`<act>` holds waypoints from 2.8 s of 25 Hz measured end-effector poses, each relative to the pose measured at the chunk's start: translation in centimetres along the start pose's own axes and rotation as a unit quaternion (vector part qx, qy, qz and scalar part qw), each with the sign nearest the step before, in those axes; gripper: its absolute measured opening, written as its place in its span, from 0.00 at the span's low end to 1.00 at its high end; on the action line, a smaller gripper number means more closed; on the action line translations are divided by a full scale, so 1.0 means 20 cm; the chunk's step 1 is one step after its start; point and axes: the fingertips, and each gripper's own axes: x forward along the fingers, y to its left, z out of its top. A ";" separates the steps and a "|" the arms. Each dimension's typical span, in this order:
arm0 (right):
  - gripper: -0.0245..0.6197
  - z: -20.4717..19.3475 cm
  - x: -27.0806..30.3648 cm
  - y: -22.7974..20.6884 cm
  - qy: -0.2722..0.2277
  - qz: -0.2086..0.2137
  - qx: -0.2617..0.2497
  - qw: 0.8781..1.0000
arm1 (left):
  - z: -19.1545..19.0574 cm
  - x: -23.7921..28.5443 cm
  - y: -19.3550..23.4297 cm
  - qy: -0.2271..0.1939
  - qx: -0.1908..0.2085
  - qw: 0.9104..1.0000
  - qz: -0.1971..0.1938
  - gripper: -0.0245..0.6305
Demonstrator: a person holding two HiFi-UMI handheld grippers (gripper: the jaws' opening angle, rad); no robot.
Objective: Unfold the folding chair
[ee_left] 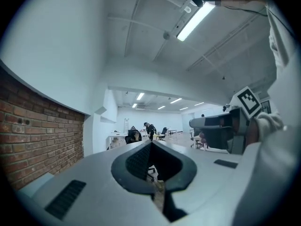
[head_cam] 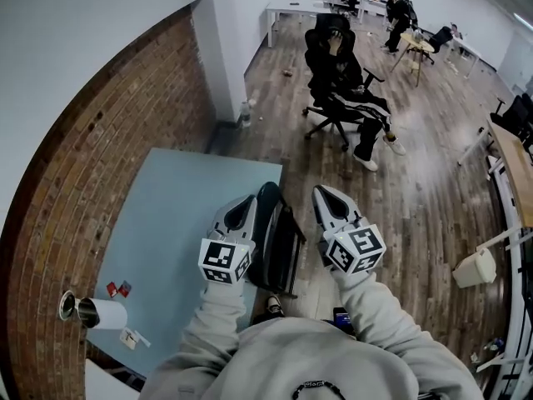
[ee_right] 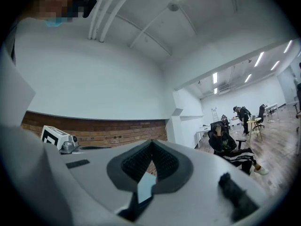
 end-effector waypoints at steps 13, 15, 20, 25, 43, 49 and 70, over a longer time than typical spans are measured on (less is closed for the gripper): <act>0.05 0.07 0.41 -0.18 0.012 -0.007 0.000 1.000 | 0.05 0.30 0.22 -0.005 -0.016 1.000 -0.013 0.04; 0.05 0.06 0.45 -0.19 0.016 -0.002 0.000 1.000 | 0.03 0.32 0.27 0.003 -0.020 1.000 -0.005 0.04; 0.05 -0.07 0.52 -0.21 0.043 0.012 0.018 0.999 | -0.08 0.37 0.31 0.028 -0.032 0.999 0.009 0.04; 0.05 -0.33 0.59 -0.28 0.087 0.017 0.041 0.995 | -0.33 0.43 0.31 0.083 -0.045 0.995 0.014 0.04; 0.44 -2.41 0.49 -0.32 0.419 -0.055 0.265 0.867 | -1.46 0.35 0.30 0.366 -0.116 0.923 -0.022 0.53; 0.55 -2.85 0.43 -0.23 0.526 -0.056 0.244 0.813 | -1.76 0.33 0.07 0.455 -0.148 0.873 -0.091 0.74; 0.31 -3.12 0.48 -0.14 0.576 -0.050 0.231 0.782 | -1.85 0.31 0.14 0.507 -0.184 0.840 -0.052 0.18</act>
